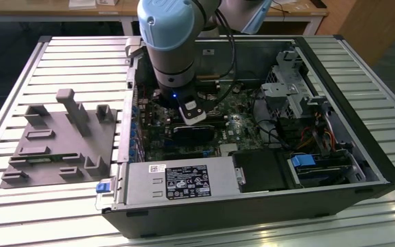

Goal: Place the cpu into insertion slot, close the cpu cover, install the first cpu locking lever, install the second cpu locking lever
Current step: 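Install the second cpu locking lever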

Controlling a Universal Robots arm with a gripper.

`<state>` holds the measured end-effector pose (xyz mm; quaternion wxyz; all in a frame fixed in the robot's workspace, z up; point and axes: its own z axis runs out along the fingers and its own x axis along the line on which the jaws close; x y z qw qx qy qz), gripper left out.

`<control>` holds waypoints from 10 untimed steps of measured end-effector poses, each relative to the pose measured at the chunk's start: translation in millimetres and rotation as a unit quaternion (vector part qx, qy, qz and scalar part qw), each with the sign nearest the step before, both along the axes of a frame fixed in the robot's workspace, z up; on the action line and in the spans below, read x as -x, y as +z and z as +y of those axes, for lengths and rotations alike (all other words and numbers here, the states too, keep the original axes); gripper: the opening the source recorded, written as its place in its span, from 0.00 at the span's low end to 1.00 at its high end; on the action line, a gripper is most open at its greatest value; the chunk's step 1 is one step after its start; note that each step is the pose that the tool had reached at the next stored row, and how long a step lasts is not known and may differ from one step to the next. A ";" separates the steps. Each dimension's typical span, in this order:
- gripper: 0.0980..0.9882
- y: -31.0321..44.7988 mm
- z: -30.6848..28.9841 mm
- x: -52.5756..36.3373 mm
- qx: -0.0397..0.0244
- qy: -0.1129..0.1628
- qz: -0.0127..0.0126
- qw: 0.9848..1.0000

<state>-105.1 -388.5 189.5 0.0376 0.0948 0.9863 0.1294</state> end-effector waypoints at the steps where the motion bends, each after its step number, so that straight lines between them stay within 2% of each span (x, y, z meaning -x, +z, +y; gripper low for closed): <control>1: 0.00 0.3 0.0 -0.2 0.000 0.000 0.000 1.000; 10: 0.00 2.0 -0.1 -1.8 0.001 0.000 0.000 1.000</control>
